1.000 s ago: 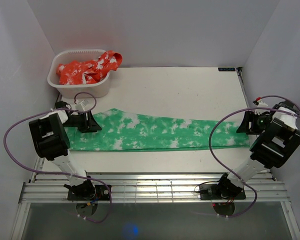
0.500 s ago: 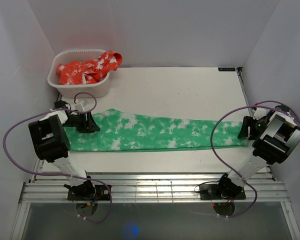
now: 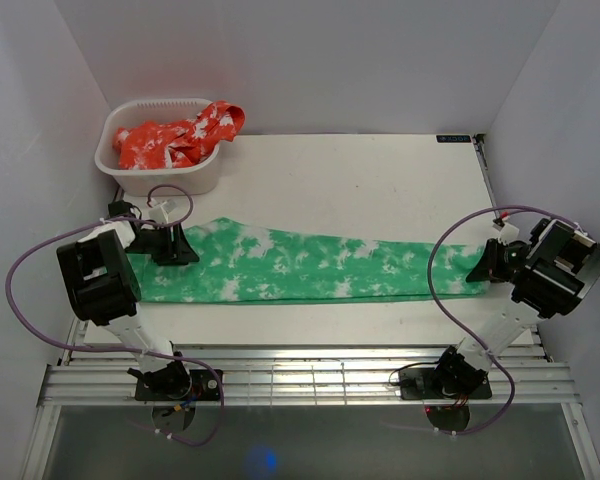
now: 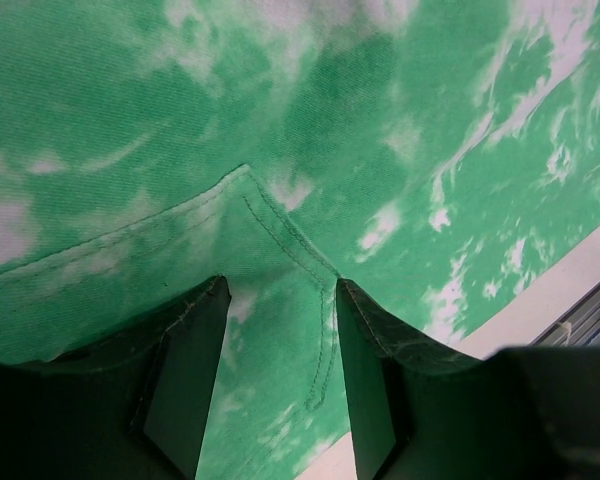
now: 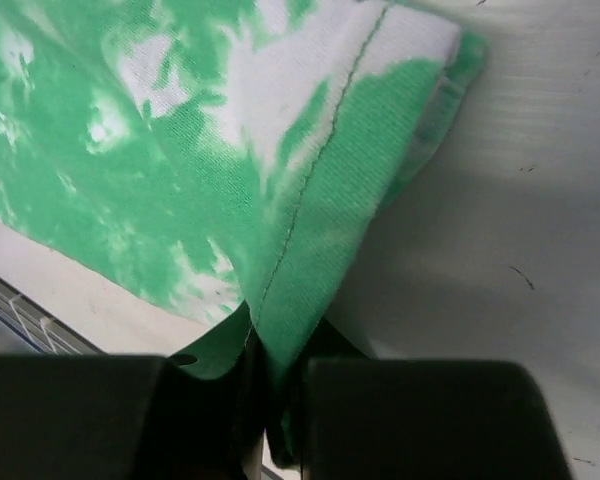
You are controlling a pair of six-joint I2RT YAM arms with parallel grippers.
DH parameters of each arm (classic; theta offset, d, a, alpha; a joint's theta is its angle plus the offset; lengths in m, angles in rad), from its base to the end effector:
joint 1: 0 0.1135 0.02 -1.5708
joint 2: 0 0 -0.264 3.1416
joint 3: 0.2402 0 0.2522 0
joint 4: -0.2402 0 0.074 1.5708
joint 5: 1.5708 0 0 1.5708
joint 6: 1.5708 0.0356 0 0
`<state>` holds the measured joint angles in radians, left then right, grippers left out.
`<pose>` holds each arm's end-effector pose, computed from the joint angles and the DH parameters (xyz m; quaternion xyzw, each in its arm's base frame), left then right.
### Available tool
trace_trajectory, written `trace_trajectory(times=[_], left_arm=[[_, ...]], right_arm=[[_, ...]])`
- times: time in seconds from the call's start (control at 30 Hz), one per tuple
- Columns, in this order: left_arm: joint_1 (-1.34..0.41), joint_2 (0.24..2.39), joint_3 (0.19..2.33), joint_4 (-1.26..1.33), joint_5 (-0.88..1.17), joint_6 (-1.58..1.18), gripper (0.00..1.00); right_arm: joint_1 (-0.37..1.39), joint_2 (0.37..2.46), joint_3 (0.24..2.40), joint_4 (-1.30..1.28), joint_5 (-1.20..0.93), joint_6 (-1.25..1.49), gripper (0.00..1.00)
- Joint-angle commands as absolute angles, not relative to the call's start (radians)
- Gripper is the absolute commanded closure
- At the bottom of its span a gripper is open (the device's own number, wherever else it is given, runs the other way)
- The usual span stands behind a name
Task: Fold and stack the trousers
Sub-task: Fold the trousers
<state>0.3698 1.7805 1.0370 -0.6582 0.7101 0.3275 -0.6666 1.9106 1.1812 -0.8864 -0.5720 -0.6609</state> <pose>0.3001 0.0914 0.1505 0.0096 0.9347 -0.2985 0.1928 0.2681 -0.1864 0.1401 0.0091 0.9591 0.2355 0.1568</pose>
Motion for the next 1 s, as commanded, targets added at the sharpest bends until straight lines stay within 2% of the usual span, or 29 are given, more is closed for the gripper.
trace_trajectory(times=[0.0,0.1,0.2,0.33,0.43,0.47,0.63,0.73,0.87,0.97], left_arm=[[0.382,1.760,1.028,-0.657,0.572,0.357,0.40],[0.382,1.721,1.025,-0.675,0.598,0.385,0.36],[0.382,1.643,1.026,-0.703,0.641,0.417,0.27],[0.382,1.537,1.034,-0.732,0.652,0.429,0.23],[0.382,1.447,1.014,-0.735,0.663,0.445,0.13],[0.382,1.428,1.005,-0.736,0.669,0.451,0.02],[0.382,1.411,0.936,-0.736,0.663,0.459,0.02],[0.382,1.456,0.910,-0.739,0.650,0.443,0.10],[0.382,1.482,0.873,-0.704,0.655,0.404,0.17],[0.383,1.523,0.882,-0.690,0.646,0.379,0.20]], right_arm=[[-0.701,1.890,1.236,-0.986,-0.589,-0.658,0.92],[-0.758,1.858,1.326,-1.043,-0.578,-0.692,0.92],[-0.824,1.845,1.434,-1.116,-0.558,-0.757,0.92],[-0.890,1.856,1.567,-1.222,-0.560,-0.833,0.92],[-0.897,1.842,1.591,-1.297,-0.618,-0.859,0.92],[-0.897,1.816,1.580,-1.305,-0.647,-0.859,0.92],[-0.816,1.720,1.442,-1.307,-0.860,-0.822,0.92],[-0.723,1.652,1.335,-1.289,-0.978,-0.775,0.92],[-0.564,1.531,1.243,-1.152,-1.087,-0.605,0.92],[-0.438,1.433,1.157,-0.932,-1.104,-0.393,0.92]])
